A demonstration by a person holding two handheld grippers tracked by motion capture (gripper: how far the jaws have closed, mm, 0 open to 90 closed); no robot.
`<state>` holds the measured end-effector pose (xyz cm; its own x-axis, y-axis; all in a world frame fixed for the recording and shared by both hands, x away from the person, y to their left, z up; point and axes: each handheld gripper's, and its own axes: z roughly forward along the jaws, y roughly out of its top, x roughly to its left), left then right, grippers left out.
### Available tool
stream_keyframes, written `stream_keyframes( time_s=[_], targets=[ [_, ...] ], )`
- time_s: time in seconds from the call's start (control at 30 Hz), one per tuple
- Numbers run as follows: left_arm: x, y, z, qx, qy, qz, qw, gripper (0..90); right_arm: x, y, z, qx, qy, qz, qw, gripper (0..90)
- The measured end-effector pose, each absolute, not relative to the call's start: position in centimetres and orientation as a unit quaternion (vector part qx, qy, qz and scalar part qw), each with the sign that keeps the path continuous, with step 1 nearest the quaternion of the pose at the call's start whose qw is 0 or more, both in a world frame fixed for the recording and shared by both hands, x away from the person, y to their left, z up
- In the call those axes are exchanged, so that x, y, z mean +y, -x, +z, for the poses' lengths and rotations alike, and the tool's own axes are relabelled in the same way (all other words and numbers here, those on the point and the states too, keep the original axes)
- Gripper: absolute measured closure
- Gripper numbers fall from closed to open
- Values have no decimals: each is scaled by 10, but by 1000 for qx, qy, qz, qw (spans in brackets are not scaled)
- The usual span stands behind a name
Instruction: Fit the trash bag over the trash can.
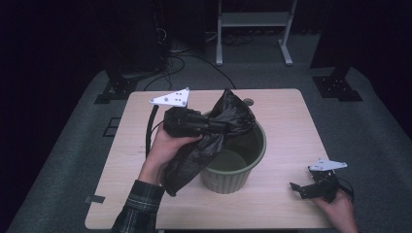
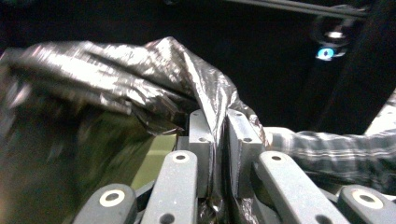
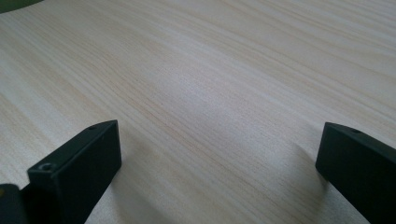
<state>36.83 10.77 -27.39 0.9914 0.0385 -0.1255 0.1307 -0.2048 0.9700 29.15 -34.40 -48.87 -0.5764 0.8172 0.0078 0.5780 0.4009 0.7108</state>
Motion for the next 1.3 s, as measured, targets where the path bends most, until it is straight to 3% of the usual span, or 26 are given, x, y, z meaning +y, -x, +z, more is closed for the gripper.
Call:
stream_keyframes(
  time_s=[0.23, 0.27, 0.33, 0.47, 0.67, 0.97, 1.3],
  targets=[
    [114, -367, -280, 55, -771, -45, 633, 808, -344, -291, -489, 817, -428, 344, 175, 0],
    [115, -366, -280, 54, -771, -46, 633, 808, -344, -290, -488, 817, -428, 345, 175, 20],
    [116, -365, -279, 48, -772, -46, 632, 809, -345, -288, -487, 814, -421, 357, 180, 155],
    [117, -362, -277, 43, -768, -49, 637, 824, -344, -289, -483, 819, -418, 353, 174, 244],
    [120, -363, -276, 38, -767, -55, 639, 879, -340, -290, -462, 811, -413, 378, 174, 246],
    [123, -363, -272, 39, -769, -58, 635, 888, -336, -294, -399, 778, -375, 479, 159, 242],
    [119, -363, -272, 38, -769, -62, 635, 887, -297, -310, -339, 769, -302, 547, 133, 241]
  ],
)
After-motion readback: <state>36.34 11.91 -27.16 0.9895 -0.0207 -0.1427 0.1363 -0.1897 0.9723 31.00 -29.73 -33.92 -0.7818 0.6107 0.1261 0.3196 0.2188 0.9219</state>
